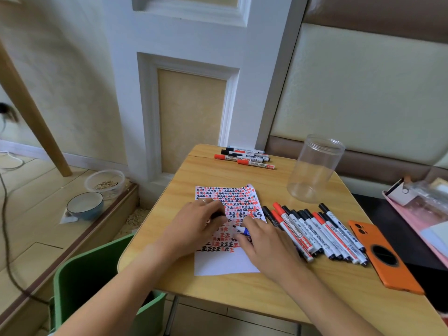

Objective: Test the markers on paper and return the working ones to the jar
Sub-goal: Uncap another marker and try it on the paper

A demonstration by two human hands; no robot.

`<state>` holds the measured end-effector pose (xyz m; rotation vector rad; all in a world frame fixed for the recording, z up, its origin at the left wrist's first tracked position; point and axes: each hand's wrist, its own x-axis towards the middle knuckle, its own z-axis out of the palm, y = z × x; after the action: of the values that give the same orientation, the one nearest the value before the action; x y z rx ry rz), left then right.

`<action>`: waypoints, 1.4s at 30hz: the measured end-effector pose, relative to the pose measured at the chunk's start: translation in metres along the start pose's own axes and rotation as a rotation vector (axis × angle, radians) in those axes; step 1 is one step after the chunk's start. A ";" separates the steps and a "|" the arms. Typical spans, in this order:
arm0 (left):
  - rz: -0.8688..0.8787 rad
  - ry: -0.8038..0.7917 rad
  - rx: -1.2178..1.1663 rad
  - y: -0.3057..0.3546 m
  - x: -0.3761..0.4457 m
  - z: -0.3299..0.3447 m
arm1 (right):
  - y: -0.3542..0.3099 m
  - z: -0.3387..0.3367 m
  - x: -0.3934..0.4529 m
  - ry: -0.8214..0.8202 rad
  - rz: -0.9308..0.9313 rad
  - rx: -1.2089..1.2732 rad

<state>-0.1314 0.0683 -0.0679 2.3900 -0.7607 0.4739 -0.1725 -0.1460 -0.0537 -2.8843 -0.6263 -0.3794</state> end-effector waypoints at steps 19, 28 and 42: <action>-0.194 -0.018 0.164 -0.003 0.027 0.021 | 0.000 0.005 -0.001 0.018 0.024 0.002; -0.242 -0.095 0.239 -0.009 0.010 0.005 | 0.001 -0.007 -0.004 0.020 0.030 0.126; -0.311 -0.313 0.297 -0.019 -0.010 -0.001 | 0.007 -0.024 -0.001 0.096 0.471 1.566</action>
<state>-0.1277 0.0859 -0.0806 2.8401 -0.4534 0.0876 -0.1754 -0.1573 -0.0318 -1.3910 -0.0553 0.0772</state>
